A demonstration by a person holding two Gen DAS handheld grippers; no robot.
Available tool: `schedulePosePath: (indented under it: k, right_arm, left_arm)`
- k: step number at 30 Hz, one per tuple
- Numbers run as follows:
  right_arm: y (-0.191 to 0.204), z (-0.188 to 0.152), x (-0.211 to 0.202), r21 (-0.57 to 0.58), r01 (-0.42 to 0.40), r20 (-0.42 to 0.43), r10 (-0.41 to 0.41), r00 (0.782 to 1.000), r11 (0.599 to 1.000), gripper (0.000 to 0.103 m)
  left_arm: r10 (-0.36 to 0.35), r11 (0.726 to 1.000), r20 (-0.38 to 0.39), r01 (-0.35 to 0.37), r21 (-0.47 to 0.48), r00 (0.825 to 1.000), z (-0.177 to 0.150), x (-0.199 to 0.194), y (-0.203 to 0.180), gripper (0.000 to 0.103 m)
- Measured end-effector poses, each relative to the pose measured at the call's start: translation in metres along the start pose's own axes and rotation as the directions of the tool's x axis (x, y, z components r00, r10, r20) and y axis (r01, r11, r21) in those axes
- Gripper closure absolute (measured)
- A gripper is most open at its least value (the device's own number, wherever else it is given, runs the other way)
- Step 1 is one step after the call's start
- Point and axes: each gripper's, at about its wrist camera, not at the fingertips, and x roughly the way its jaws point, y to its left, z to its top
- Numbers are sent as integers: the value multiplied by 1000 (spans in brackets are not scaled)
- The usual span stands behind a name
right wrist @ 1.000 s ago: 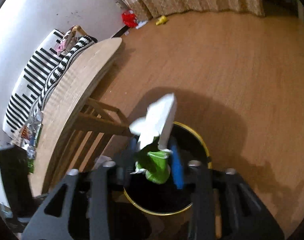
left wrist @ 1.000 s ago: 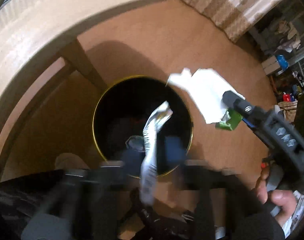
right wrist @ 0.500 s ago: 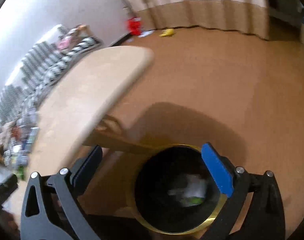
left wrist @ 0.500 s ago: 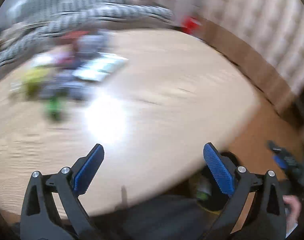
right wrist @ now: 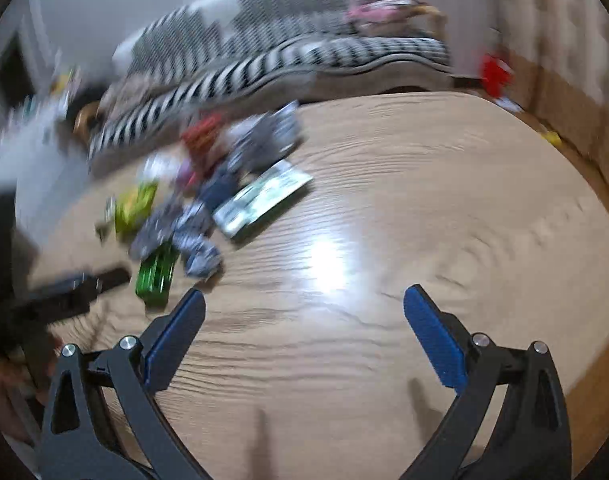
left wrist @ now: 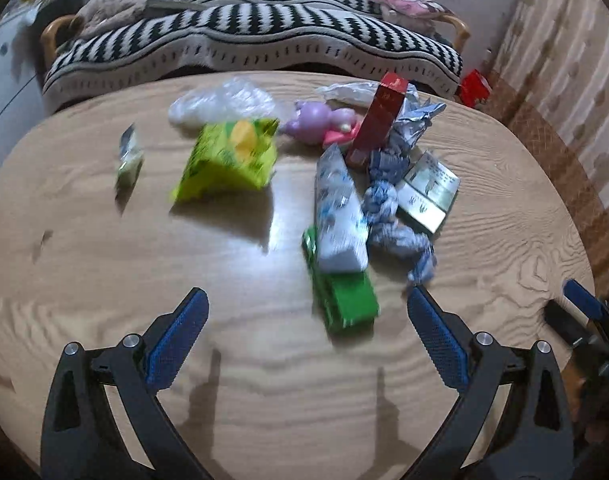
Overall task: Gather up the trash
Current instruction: 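Grasp the blister pack with the left tool while the right tool grasps crumpled foil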
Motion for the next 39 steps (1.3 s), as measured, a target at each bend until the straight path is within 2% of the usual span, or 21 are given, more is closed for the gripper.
schedulePosePath:
  k: [3,5,11,13,15,17,19,20,21,23,29,31,34,35,36,37,38,39]
  right_arm:
    - [31,4,23,-169,20,-10,-22,1000,985,7]
    - [47,5,39,-238,22,-11,-26,1000,971,7]
    - [76,28,78,-315,21,2,-21,1000,949,9]
    - [83,34,88,-341,12,-2,-13,1000,940,14]
    - [87,38,100,-346,-6,-26,-3,1000,938,23]
    - [92,40,111,-351,-4,-39,-10,999,936,30]
    - [96,38,111,-375,28,-14,-36,999,927,43]
    - [95,39,108,-369,40,2,-43,999,929,64]
    - [93,40,108,-353,35,3,-36,999,935,78]
    - [86,42,106,-301,5,-2,-6,1000,954,80]
    - [75,41,94,-243,-37,12,41,999,969,93]
    - [67,42,89,-193,-69,19,74,997,979,94]
    - [62,43,88,-159,-80,5,82,997,984,94]
    - [59,43,89,-126,-109,-13,108,994,986,93]
    - [59,42,90,-94,-127,-25,125,992,987,81]
    - [57,43,90,-65,-135,-32,134,991,989,64]
    - [55,44,86,-33,-138,-4,138,990,990,16]
    - [54,44,80,-27,-136,32,137,990,990,8]
  left_arm:
    - [-2,999,-2,2,35,1000,11,15,-2,6]
    - [-7,999,-25,8,49,1000,17,28,0,6]
    - [-25,997,-62,29,66,998,33,48,6,6]
    - [-37,998,-65,40,57,997,38,52,8,6]
    - [-54,997,-77,58,51,996,43,59,11,7]
    - [-118,992,-86,121,36,989,46,65,14,24]
    - [-107,992,-87,112,61,990,49,66,14,74]
    - [-123,990,-89,129,56,988,48,66,15,74]
    - [-140,989,-89,144,42,986,48,66,17,74]
    - [-163,985,-81,166,35,983,48,63,16,74]
    - [-121,990,2,120,75,993,46,36,7,74]
    - [-96,993,22,94,73,995,46,31,10,74]
    - [-95,994,19,94,48,995,45,28,17,74]
    - [-90,995,19,89,43,996,45,27,19,74]
    - [-84,996,20,83,43,996,45,26,19,74]
    - [-81,996,23,80,42,996,45,24,21,74]
    - [-81,996,25,80,39,996,44,22,23,74]
    - [-82,996,26,81,36,996,45,21,24,74]
